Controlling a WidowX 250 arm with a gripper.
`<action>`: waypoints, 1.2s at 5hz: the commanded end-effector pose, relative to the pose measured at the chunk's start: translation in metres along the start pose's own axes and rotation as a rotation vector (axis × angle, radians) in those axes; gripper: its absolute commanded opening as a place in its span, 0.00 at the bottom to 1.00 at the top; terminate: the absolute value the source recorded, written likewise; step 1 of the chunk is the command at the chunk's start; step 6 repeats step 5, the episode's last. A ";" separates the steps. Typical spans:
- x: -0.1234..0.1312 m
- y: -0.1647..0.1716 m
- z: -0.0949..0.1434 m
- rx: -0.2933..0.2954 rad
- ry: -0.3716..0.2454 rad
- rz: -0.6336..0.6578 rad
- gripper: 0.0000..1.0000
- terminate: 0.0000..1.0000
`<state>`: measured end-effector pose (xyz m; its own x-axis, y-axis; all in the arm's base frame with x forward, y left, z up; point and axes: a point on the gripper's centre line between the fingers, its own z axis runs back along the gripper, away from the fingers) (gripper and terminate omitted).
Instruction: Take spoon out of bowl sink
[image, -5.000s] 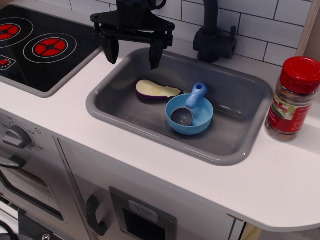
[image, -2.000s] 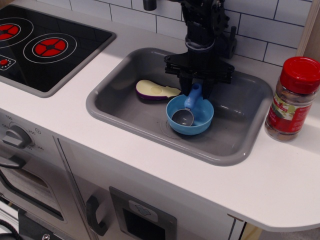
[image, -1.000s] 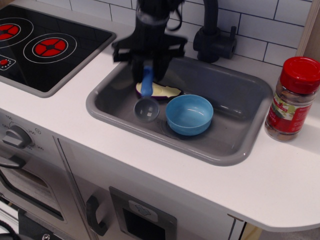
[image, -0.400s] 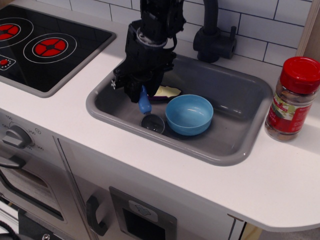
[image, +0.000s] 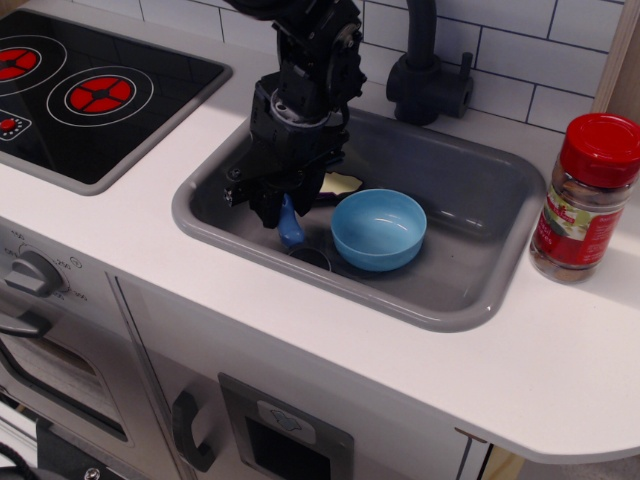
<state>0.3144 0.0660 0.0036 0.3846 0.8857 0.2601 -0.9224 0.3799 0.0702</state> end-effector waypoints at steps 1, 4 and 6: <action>0.010 0.000 0.026 -0.060 -0.039 -0.009 1.00 0.00; 0.027 0.003 0.081 -0.182 -0.083 -0.027 1.00 0.00; 0.027 0.003 0.081 -0.182 -0.083 -0.027 1.00 1.00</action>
